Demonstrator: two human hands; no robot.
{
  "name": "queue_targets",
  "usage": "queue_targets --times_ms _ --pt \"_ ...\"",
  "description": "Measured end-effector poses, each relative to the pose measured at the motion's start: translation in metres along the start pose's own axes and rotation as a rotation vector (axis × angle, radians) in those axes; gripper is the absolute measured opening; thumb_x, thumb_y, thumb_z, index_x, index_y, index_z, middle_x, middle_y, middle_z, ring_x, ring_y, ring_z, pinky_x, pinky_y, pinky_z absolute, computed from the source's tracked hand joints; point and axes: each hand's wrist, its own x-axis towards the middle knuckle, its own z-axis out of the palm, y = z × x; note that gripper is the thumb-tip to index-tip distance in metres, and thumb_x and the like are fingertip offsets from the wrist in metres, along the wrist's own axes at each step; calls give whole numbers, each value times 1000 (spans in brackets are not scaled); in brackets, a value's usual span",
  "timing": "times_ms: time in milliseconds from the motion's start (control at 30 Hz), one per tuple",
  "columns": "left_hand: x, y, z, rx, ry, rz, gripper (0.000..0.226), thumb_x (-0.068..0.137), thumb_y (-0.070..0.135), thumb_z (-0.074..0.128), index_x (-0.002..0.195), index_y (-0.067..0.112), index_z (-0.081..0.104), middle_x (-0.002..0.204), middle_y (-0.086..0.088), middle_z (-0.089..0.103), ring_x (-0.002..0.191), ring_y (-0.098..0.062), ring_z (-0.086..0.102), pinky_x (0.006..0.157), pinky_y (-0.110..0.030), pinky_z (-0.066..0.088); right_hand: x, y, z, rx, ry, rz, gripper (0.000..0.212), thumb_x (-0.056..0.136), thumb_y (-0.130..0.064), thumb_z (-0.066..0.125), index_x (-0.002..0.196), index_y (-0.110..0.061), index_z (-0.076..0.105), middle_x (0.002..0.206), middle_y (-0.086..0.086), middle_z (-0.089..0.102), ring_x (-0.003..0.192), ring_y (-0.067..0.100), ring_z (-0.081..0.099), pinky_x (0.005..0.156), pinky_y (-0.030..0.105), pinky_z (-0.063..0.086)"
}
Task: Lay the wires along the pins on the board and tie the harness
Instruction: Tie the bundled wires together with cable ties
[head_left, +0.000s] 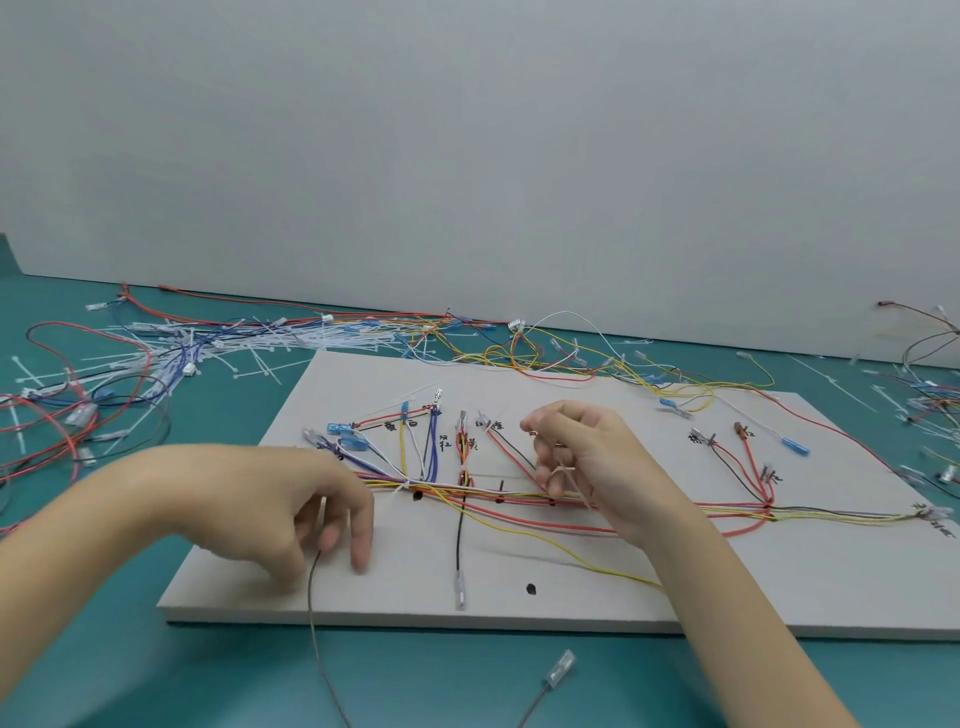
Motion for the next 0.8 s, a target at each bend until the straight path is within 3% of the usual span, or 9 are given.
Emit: queue_targets --times_ms 133,200,267,333,433,500,600,733,800 --pt "3 -1 4 -99 38 46 19 70 31 76 84 43 71 74 21 57 63 -1 51 65 -26 46 -1 0 -1 -64 13 23 9 94 -13 56 95 -8 63 64 0 47 40 8 27 36 15 18" --pt "8 2 10 -60 135 69 13 68 49 72 79 41 71 75 21 59 65 -2 52 69 -28 48 -1 -1 -2 -127 -1 26 10 93 -15 56 91 -10 65 61 -3 46 39 7 24 36 15 17" --pt "15 8 15 -27 304 109 16 70 57 68 78 43 70 81 22 58 70 -1 52 66 -19 46 -1 -1 -2 -204 -20 39 14 92 -22 58 87 -14 68 58 -6 42 40 7 26 36 16 17" --pt "23 16 19 -33 494 181 8 75 49 71 81 45 68 86 25 54 77 2 50 67 -12 39 -4 -2 -2 -269 -76 63 24 91 -37 61 86 -15 70 56 -7 38 41 8 26 38 18 18" --pt "40 30 23 -7 660 267 16 80 40 73 85 47 61 91 21 48 92 4 45 75 -9 36 -10 -2 1 -374 -256 109 44 87 -54 60 90 -13 73 57 -8 43 42 8 26 37 18 18" --pt "50 38 25 52 663 288 26 79 36 74 87 50 53 93 21 44 97 4 39 81 -14 35 -14 -2 5 -443 -350 117 51 86 -60 57 90 -12 73 57 -9 46 39 5 27 36 16 19" --pt "63 45 27 109 617 323 18 79 31 71 89 43 63 92 20 45 95 0 40 83 -16 34 -17 -3 9 -477 -374 86 47 87 -61 54 81 -18 70 60 -6 48 35 2 31 36 12 22" --pt "74 47 29 148 645 310 9 79 21 64 82 29 67 79 14 52 80 0 45 75 -22 39 -18 -4 9 -447 -378 42 40 90 -53 55 78 -17 68 63 -4 56 35 0 39 37 6 25" --pt "75 46 29 114 669 300 14 79 23 65 70 30 57 68 13 49 69 -1 45 65 -25 38 -19 -3 8 -474 -370 36 41 86 -58 58 77 -20 66 69 1 61 38 0 39 37 6 25"
